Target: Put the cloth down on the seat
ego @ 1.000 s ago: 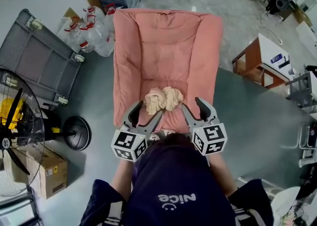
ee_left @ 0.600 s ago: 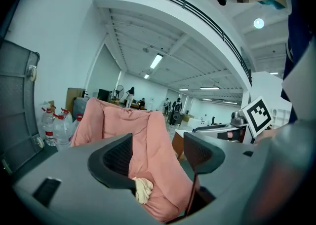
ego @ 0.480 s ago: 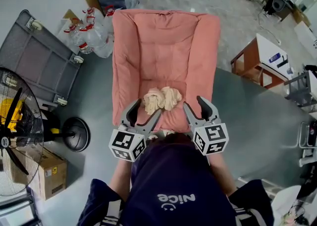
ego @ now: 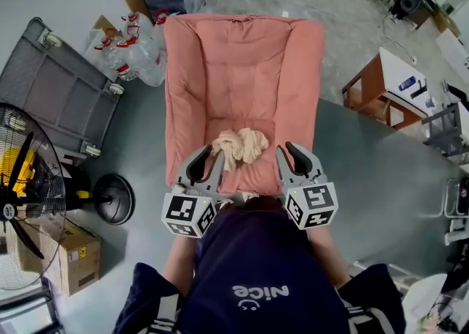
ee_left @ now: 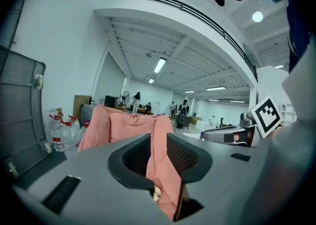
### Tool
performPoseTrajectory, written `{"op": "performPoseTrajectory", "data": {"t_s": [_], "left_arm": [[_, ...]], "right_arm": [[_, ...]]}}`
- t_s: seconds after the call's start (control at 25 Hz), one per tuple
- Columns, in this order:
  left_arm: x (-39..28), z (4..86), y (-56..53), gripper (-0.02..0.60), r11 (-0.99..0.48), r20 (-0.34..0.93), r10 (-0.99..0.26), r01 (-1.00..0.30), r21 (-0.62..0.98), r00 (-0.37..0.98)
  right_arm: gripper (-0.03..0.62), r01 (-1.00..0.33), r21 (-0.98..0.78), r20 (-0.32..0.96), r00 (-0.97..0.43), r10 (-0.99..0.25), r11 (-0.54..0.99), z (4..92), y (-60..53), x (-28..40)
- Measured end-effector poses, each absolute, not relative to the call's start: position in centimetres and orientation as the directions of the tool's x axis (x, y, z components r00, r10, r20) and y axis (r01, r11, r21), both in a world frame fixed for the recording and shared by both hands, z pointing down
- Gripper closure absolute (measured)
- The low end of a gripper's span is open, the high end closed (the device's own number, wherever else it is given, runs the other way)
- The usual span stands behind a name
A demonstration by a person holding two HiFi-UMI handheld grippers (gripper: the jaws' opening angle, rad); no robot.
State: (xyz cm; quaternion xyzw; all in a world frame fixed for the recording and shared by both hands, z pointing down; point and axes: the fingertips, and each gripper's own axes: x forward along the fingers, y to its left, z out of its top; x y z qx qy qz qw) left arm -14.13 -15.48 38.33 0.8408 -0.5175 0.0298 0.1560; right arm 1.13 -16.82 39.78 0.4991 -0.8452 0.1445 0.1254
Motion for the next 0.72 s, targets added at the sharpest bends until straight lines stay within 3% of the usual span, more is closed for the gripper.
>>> {"op": "performPoseTrajectory", "data": {"t_s": [0.2,0.72], "left_arm": [[-14.6,37.6,-15.9,0.556,-0.384,0.177,-0.886,-0.892,0.24,0.429],[-14.4,37.4,-16.9,0.561,-0.391,0.171,-0.889,-0.898,0.203,0.425]], "right_arm": [[0.529,-0.893,-0.14,0.373,-0.448,-0.813,0.428,40.0,-17.4,2.0],[0.539,-0.897,-0.05,0.394,-0.421,-0.817,0.438,40.5,-18.7,1.7]]}}
